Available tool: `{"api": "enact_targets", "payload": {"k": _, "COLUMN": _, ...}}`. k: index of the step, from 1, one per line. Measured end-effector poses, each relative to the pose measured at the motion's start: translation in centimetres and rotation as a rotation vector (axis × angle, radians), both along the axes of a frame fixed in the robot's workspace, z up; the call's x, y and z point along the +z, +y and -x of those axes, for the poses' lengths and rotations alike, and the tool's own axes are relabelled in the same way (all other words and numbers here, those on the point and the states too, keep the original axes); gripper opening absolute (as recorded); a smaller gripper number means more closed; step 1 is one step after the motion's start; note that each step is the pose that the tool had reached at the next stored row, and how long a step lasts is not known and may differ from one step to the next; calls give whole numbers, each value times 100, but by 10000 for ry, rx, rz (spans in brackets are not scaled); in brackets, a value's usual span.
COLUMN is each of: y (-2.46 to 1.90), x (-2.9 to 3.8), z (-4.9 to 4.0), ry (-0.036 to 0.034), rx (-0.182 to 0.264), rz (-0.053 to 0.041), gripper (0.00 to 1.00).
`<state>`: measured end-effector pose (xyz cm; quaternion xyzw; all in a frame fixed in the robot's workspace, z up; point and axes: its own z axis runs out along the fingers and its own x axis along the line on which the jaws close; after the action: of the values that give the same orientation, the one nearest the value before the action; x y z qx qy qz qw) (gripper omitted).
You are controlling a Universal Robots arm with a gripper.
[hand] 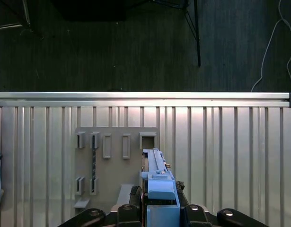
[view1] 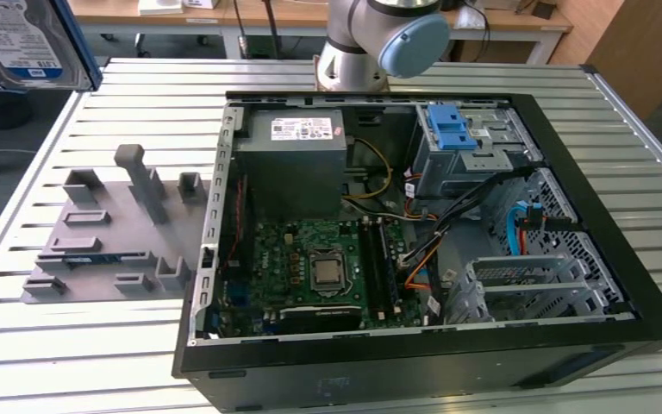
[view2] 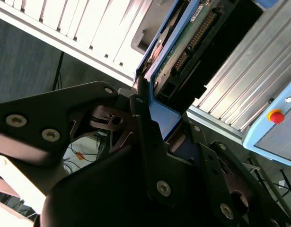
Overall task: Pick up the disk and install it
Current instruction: 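Pick up the disk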
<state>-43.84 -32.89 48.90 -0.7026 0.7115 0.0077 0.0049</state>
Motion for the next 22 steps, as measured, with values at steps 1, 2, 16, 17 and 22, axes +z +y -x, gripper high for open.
{"api": "enact_targets", "payload": {"k": 1, "y": 0, "x": 20, "z": 0, "ry": 1, "rx": 0, "rz": 0, "gripper": 36}}
{"api": "enact_targets", "payload": {"k": 2, "y": 0, "x": 39, "z": 0, "ry": 1, "rx": 0, "rz": 1, "gripper": 36}}
{"api": "enact_targets", "payload": {"k": 16, "y": 0, "x": 133, "z": 0, "ry": 0, "rx": 0, "rz": 0, "gripper": 36}}
{"api": "enact_targets", "payload": {"k": 17, "y": 0, "x": 132, "z": -2, "ry": -1, "rx": 0, "rz": 0, "gripper": 36}}
{"api": "enact_targets", "payload": {"k": 22, "y": 1, "x": 133, "z": -28, "ry": 1, "rx": -1, "rz": 0, "gripper": 36}}
